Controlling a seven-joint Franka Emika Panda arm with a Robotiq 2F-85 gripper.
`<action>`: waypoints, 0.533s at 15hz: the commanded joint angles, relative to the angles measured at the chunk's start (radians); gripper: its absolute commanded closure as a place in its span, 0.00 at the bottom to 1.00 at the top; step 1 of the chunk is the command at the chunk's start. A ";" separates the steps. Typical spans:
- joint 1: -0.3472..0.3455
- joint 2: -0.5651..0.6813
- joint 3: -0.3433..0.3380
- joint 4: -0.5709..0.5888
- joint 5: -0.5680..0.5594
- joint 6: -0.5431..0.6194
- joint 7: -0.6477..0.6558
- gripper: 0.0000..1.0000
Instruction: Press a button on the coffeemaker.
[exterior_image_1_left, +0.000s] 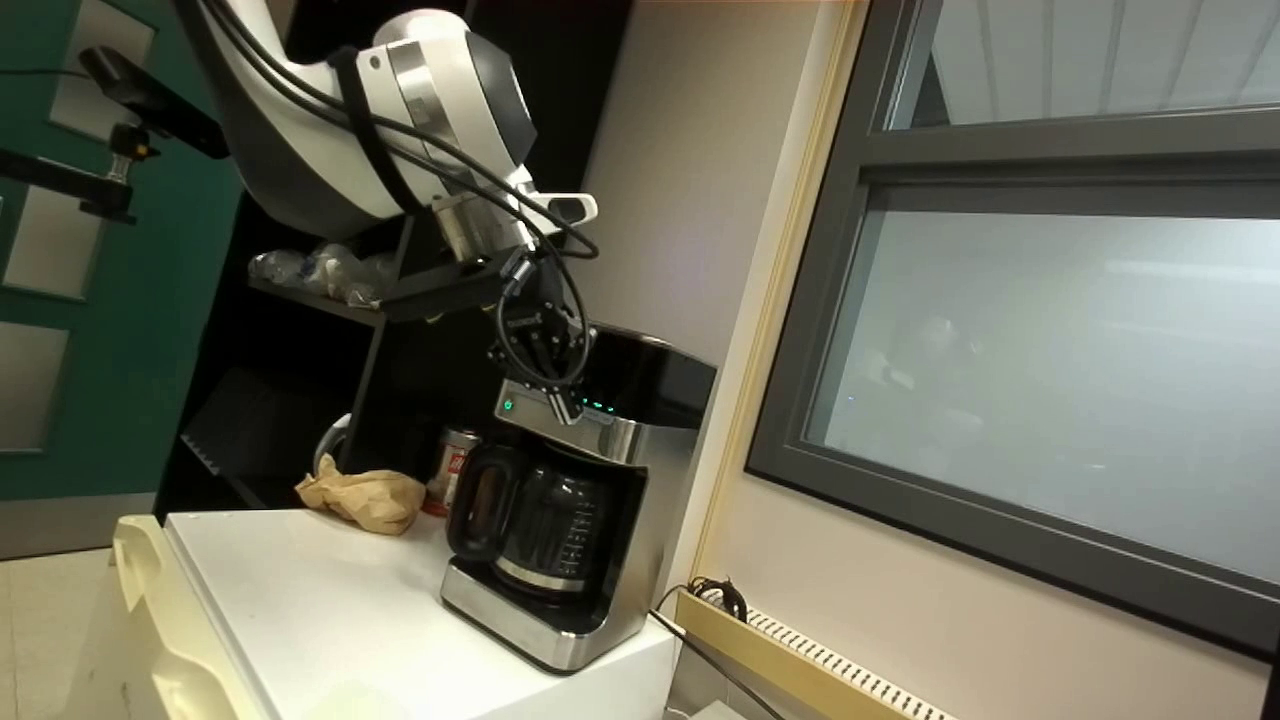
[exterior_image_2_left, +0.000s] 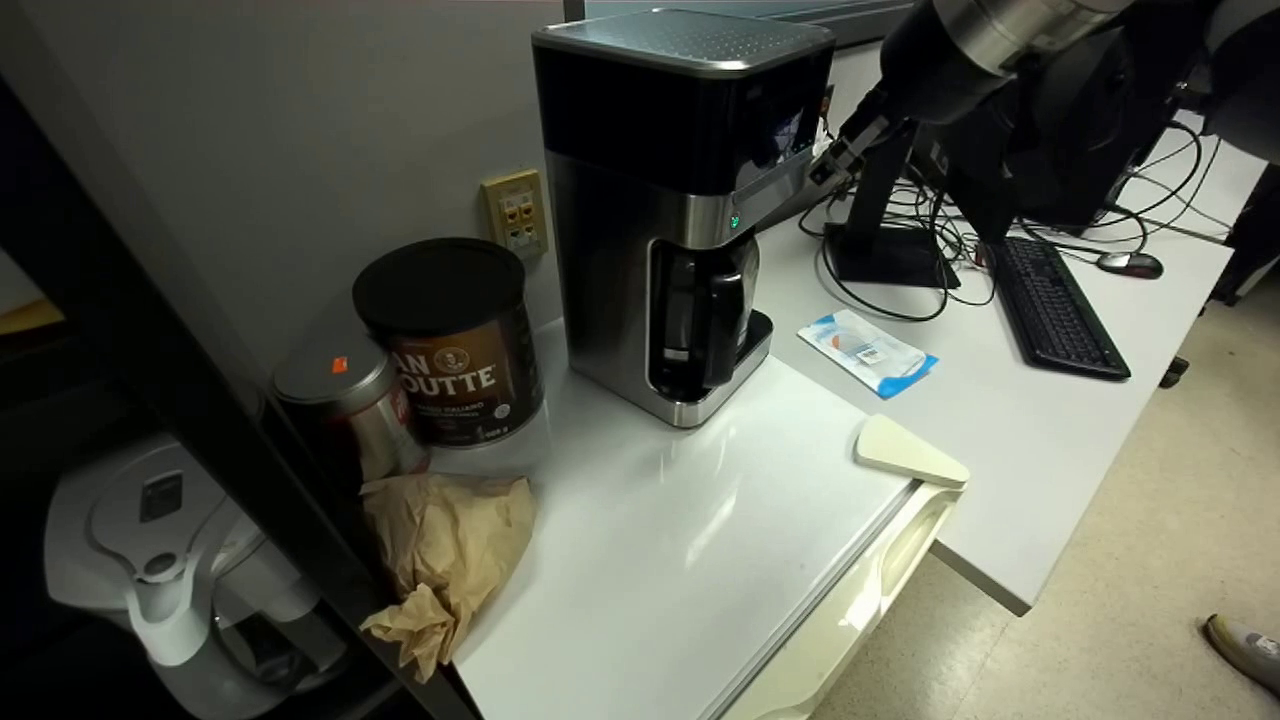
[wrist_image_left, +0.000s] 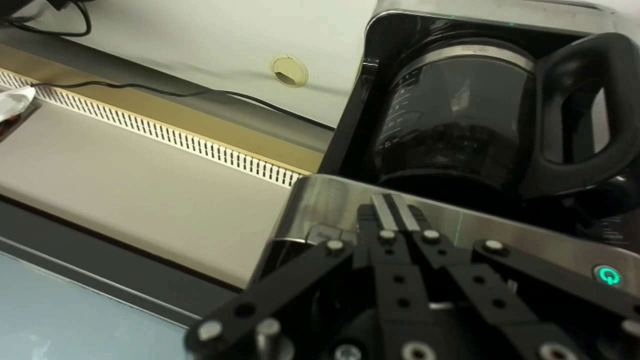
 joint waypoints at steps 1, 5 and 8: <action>0.030 -0.123 -0.039 -0.157 -0.100 0.081 0.072 1.00; 0.060 -0.205 -0.079 -0.244 -0.241 0.114 0.154 1.00; 0.096 -0.254 -0.122 -0.269 -0.416 0.090 0.271 1.00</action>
